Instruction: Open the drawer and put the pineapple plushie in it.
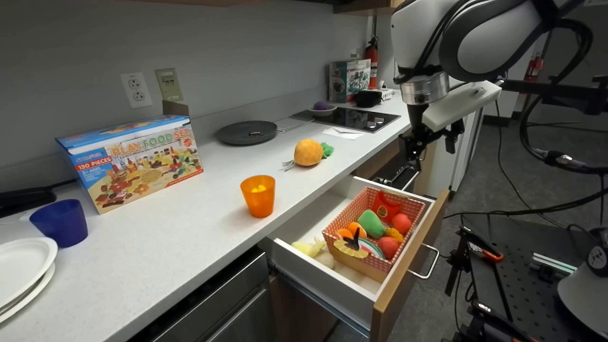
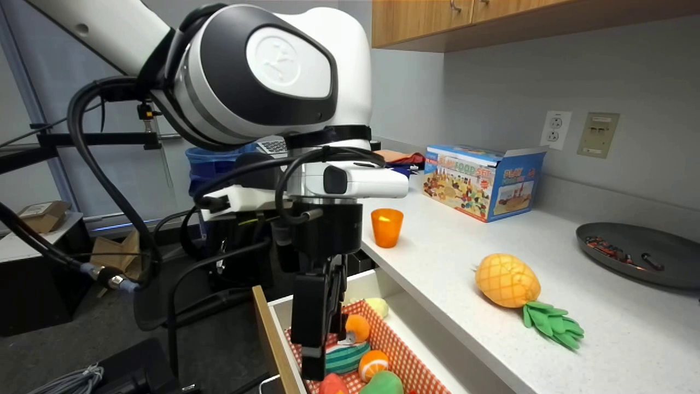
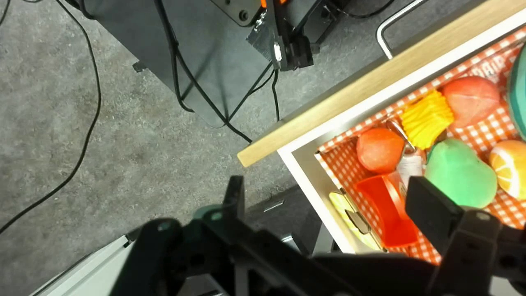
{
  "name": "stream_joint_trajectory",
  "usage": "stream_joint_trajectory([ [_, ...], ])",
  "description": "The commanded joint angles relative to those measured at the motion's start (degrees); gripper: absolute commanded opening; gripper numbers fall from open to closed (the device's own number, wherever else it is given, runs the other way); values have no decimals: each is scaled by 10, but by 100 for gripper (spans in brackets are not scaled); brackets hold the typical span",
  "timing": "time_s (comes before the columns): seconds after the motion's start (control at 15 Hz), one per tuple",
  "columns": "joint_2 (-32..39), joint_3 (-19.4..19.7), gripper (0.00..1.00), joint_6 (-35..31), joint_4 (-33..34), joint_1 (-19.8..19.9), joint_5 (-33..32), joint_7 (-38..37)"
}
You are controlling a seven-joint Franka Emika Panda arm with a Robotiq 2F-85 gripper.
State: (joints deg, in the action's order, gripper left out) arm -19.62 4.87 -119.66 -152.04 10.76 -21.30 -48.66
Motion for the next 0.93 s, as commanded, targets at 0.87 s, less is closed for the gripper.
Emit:
stream_joint_trajectory([
  [0.87, 13, 27, 100, -200, 3, 47, -40, 125],
])
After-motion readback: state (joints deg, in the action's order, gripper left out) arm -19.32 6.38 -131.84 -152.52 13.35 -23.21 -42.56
